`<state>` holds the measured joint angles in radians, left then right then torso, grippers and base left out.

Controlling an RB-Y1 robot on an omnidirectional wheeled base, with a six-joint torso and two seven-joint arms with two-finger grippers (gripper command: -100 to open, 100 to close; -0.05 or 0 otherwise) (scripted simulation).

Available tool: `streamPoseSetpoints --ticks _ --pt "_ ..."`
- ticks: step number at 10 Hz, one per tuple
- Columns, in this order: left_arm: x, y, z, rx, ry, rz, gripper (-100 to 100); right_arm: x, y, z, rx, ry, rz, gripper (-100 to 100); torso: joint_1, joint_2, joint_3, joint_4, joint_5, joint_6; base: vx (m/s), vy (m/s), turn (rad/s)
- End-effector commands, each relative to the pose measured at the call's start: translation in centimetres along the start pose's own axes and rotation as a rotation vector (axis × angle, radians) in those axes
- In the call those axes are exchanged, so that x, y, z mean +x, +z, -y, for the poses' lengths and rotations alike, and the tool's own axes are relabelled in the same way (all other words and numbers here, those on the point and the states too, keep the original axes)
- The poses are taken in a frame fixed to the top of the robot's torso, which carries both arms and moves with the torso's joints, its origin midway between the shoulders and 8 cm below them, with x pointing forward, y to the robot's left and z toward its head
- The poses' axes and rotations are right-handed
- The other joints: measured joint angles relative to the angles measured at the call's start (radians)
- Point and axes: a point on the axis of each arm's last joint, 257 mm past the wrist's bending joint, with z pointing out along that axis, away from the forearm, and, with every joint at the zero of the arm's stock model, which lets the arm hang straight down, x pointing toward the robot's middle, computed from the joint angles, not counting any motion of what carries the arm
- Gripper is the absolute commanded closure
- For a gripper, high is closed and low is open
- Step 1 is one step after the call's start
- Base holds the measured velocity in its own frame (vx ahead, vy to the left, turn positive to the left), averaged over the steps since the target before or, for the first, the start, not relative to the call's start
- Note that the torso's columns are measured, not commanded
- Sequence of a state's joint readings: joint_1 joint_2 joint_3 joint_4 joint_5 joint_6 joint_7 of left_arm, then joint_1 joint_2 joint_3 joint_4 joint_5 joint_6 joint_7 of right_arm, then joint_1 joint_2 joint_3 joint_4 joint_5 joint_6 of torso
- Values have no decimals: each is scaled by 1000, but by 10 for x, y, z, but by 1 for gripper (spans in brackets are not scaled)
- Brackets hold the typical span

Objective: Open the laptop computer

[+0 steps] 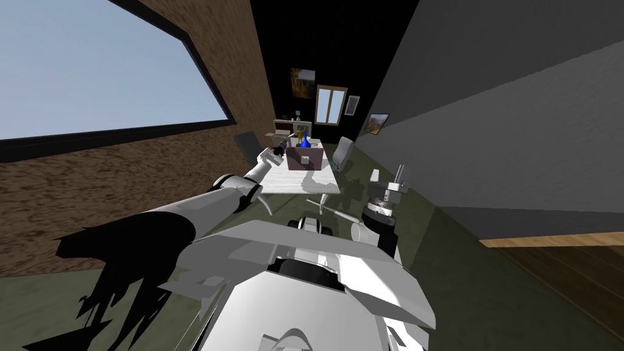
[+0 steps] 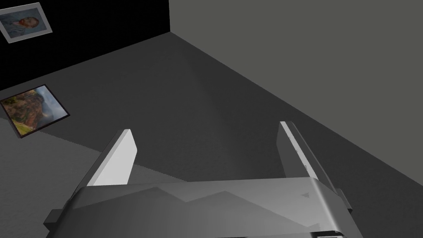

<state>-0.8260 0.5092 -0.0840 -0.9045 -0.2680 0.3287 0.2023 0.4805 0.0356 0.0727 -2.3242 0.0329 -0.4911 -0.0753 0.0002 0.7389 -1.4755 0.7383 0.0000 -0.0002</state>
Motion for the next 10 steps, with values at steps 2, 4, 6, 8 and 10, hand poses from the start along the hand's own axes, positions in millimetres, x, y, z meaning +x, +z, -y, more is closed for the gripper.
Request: streamPoseSetpoints --ticks 2,4,6,8,10 --pt "22 10 27 35 17 -31 -100 0 0 0 0 0 0 0 0 -1 -1 -1 0 0 -14 7 60" --pt "21 14 13 -1 20 -30 -100 0 0 0 0 0 0 0 0 -1 -1 0 0 0 -11 4 37" --pt "33 18 47 50 34 -49 -100 0 0 0 0 0 0 0 0 -1 0 0 0 0 -16 5 115" --pt "32 20 37 30 36 -48 -100 0 0 0 0 0 0 0 0 -1 -1 -1 0 0 -4 2 -13" --pt "21 14 11 -4 20 -30 100 0 0 0 0 0 0 0 0 -2 -1 -1 0 0 17 -7 -108"
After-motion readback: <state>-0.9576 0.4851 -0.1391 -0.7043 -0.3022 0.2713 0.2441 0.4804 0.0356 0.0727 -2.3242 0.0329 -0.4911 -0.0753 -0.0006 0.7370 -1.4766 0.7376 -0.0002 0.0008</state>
